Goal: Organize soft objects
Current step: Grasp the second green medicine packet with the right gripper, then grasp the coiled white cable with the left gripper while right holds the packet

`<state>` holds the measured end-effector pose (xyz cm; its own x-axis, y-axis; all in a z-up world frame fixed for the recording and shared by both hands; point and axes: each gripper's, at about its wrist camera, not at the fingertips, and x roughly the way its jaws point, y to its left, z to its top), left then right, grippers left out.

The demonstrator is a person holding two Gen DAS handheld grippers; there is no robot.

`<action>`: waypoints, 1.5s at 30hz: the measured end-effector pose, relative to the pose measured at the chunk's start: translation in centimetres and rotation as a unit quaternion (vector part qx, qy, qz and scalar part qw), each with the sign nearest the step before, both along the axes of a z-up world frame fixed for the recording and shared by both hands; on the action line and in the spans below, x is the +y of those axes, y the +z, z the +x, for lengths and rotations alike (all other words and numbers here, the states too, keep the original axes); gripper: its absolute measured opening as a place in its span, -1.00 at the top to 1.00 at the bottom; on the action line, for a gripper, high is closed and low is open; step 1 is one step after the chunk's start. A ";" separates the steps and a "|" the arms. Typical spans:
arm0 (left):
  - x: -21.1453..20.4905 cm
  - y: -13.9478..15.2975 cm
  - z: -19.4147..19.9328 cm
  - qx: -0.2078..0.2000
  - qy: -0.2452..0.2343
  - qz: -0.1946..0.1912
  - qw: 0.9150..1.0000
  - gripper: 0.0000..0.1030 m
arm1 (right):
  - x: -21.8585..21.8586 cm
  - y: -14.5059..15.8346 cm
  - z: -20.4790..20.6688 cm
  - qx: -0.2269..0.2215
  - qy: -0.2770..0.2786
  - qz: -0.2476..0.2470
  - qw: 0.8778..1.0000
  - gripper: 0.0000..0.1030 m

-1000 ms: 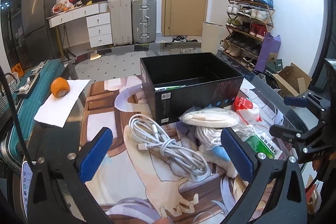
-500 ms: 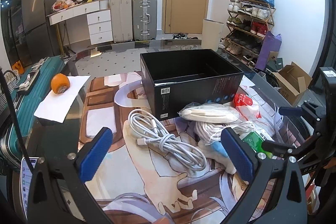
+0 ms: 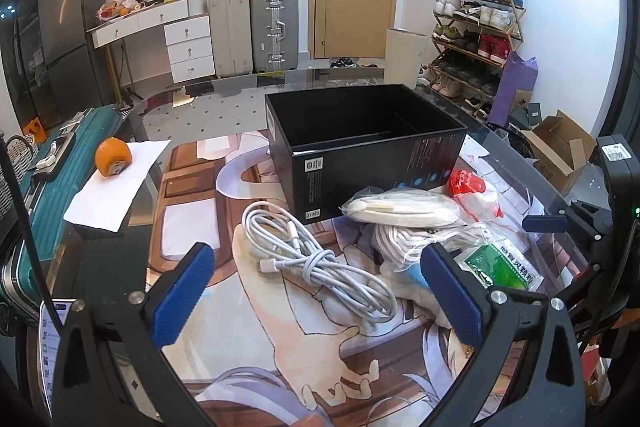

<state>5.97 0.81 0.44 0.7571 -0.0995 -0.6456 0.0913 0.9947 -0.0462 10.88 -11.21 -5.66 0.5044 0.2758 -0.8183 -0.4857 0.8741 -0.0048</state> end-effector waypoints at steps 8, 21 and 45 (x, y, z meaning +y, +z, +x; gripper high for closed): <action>0.3 -0.6 0.4 0.009 0.004 0.001 1.000 -1.00 | -1.0 -0.1 0.2 0.001 -0.005 -0.002 1.000 -0.98; 0.8 -1.4 0.9 0.019 0.009 0.002 1.000 -1.00 | -0.8 -0.5 0.3 -0.003 -0.011 0.011 1.000 -0.98; 1.0 -1.2 0.8 0.019 0.014 0.005 1.000 -1.00 | -0.8 1.8 -2.6 -0.027 0.078 0.001 0.997 0.36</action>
